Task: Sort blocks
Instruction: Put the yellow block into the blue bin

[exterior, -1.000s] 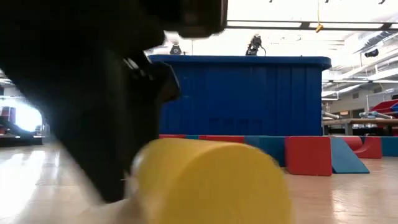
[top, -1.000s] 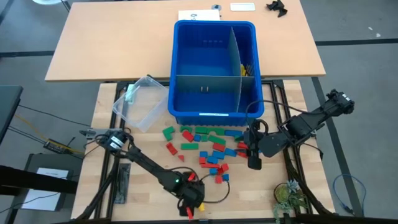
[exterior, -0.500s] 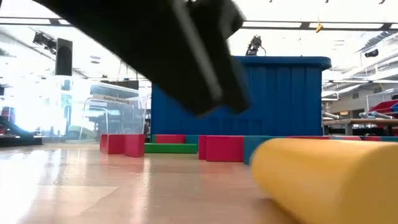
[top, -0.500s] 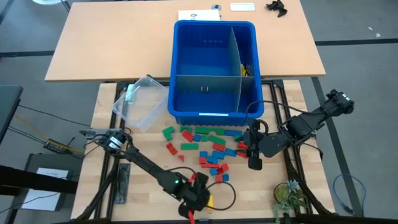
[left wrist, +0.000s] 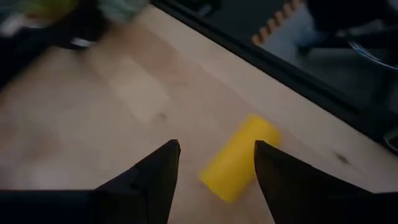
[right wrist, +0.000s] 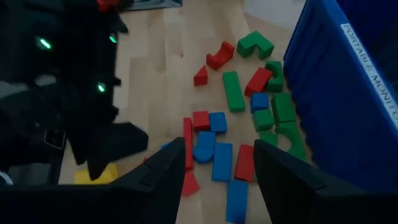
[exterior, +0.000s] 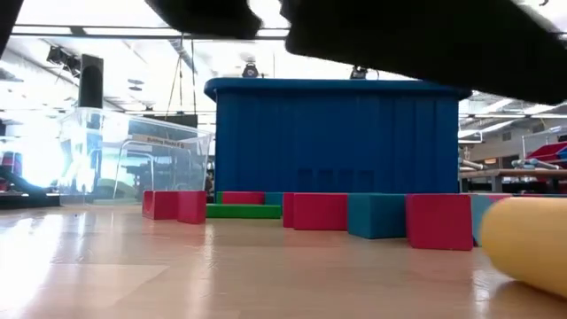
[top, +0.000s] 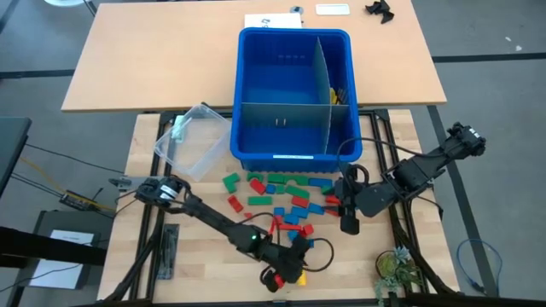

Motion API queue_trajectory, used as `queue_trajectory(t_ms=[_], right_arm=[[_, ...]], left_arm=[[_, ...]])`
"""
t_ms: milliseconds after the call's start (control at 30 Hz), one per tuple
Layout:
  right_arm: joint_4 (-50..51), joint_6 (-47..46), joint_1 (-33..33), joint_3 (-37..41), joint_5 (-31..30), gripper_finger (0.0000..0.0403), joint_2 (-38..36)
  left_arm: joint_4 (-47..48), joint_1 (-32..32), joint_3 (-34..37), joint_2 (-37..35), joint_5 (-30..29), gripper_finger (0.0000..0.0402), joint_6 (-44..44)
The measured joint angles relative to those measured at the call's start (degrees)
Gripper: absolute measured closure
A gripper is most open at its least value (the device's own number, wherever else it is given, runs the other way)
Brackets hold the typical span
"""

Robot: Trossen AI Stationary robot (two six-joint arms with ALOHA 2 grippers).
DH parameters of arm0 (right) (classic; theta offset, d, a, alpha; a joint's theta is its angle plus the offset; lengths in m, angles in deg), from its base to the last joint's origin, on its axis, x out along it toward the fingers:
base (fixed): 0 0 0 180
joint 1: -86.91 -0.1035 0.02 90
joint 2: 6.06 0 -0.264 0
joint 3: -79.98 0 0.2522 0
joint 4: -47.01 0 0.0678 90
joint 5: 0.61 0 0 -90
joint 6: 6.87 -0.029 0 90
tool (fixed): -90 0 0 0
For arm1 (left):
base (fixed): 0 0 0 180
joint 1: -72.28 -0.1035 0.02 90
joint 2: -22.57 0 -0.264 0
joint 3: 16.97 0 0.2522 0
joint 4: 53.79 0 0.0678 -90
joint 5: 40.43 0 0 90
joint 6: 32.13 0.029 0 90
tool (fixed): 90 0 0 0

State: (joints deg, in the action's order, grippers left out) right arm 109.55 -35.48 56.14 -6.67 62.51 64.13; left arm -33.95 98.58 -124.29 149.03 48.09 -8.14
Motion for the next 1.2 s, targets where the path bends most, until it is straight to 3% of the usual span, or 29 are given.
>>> queue_trajectory(t_ms=[133, 300, 533, 700, 933, 1200], right_arm=[[0.02, -2.01, -0.66, 0.0, 0.08, 0.0213, 0.02], [0.04, -4.4, -1.17, 0.0, 0.03, 0.0217, 0.04], [-0.08, -6.26, -2.79, 0.0, 0.1, 0.0216, 0.04], [-1.87, -9.07, -9.99, 0.0, 2.74, 0.022, 1.16], [-7.3, -16.8, -21.58, 0.0, 5.07, 0.0229, 14.99], [-12.96, -22.79, -23.46, 0.01, 15.43, 0.0235, 29.81]], left_arm=[[-2.41, -0.98, 0.04, 2.37, 6.11, 0.0184, 1.28], [-5.3, -1.74, 0.04, 5.26, 8.53, 0.0184, 1.37], [-3.95, -4.46, 0.04, 5.27, 4.24, 0.0184, 0.12], [-1.17, -3.84, -0.74, 3.97, 1.03, 0.0184, -5.26], [12.91, -1.7, -7.61, 3.18, -5.02, 0.0184, -12.51], [26.05, 0.61, -15.97, 3.14, -10.79, 0.0184, -18.58]])
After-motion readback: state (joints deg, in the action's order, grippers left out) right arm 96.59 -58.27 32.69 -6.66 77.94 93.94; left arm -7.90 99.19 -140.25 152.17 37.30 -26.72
